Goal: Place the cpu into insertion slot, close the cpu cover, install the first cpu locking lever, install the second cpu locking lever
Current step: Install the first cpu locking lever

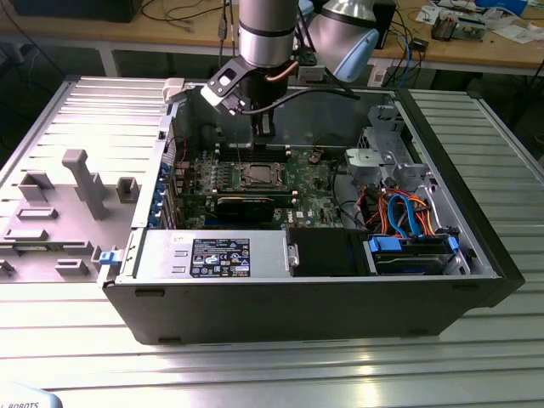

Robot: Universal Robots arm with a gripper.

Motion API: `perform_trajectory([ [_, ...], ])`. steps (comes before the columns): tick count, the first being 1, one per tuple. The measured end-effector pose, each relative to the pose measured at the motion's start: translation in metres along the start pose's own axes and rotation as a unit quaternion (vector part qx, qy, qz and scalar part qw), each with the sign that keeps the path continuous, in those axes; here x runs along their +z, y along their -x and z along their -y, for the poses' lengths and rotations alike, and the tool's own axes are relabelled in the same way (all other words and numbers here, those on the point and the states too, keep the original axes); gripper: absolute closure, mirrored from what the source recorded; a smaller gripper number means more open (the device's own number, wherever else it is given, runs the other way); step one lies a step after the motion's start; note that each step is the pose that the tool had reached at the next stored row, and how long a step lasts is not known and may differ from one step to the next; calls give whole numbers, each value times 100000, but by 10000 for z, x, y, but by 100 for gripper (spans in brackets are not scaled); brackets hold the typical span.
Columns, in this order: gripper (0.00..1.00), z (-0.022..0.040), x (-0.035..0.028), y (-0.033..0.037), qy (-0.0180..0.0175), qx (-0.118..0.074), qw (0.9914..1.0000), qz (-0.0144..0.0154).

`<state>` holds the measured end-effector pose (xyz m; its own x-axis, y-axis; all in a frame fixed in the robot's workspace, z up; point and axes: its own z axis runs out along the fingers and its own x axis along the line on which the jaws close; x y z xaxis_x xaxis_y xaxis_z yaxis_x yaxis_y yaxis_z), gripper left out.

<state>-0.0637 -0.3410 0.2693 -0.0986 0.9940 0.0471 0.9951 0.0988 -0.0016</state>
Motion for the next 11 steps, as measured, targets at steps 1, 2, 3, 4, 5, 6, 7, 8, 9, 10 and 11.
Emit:
perform_trajectory([
  [1, 89, 0, 0, 0, 2, -157, 100000, -12],
  [2, 89, -1, -1, -3, -71, -1504, 99989, 12],
  [3, 89, 0, -1, -3, -133, -2815, 99960, 15],
  [4, 89, 0, -1, -3, -170, -3679, 99932, 15],
  [5, 89, 0, -1, -3, -235, -5009, 99874, 21],
  [6, 89, 0, -1, -4, -274, -5832, 99829, 15],
  [7, 89, 0, -1, -4, -349, -7513, 99717, 20],
  [8, 89, 0, -1, -4, -420, -8952, 99598, 24],
  [9, 89, 0, -1, -5, -472, -10064, 99491, 24],
  [10, 89, 0, -1, -5, -513, -10957, 99397, 26],
  [11, 89, 0, 0, -4, -572, -12229, 99248, 27],
])
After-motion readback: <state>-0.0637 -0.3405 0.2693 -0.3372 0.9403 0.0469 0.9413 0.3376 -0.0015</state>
